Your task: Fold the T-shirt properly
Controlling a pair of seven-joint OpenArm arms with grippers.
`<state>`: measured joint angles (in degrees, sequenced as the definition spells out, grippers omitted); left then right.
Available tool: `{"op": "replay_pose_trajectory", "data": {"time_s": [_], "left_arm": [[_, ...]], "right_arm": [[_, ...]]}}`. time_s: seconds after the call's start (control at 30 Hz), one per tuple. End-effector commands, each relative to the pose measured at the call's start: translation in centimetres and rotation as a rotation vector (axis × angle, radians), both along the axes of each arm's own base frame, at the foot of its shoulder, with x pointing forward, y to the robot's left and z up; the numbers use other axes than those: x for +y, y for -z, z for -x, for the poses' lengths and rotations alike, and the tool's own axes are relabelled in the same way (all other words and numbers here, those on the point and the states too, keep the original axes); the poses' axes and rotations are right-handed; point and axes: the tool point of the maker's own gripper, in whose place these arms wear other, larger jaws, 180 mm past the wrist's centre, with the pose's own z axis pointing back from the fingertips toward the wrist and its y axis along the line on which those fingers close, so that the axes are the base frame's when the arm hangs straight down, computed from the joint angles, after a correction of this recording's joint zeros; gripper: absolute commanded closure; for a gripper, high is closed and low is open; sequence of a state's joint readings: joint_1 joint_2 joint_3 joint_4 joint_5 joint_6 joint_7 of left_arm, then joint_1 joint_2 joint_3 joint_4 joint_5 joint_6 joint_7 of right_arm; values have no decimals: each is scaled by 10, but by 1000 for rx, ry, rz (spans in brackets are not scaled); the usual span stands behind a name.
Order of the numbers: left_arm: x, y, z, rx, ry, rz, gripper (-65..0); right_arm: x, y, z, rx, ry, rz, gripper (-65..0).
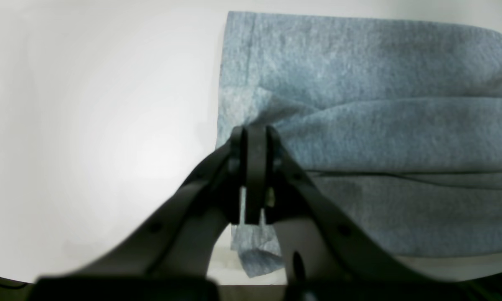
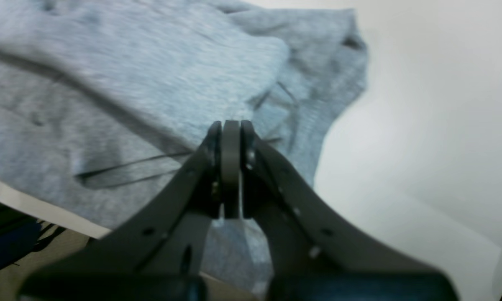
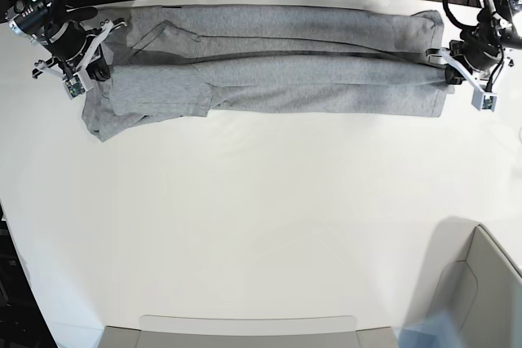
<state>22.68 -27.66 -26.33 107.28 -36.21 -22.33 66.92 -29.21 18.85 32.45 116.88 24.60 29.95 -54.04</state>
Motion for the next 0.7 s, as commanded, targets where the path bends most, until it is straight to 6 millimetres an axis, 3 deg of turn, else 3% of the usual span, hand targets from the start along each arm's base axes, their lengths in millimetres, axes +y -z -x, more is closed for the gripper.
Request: {"op": "replay_pose_trajectory", "data": {"time_s": [0.0,0.27,0.47,0.6,0.67], "left_arm": [[3,-6,-2,-17,11,-18,0],[-9,33,14,92,25,43,0],[-5,30,8,58,15,39,0],[-8,26,5,36,20,43,-196],[-14,22,2,16,28,48,-259]], "right_arm": [[-1,-8,-4,-30,-7,0,0],[-7,8,3,21,19,-11,0],[-12,17,6,48,37,-19,0],[-12,18,8,50,37,-20,-157],[-12,17,7,47,37,-20,-183]]}}
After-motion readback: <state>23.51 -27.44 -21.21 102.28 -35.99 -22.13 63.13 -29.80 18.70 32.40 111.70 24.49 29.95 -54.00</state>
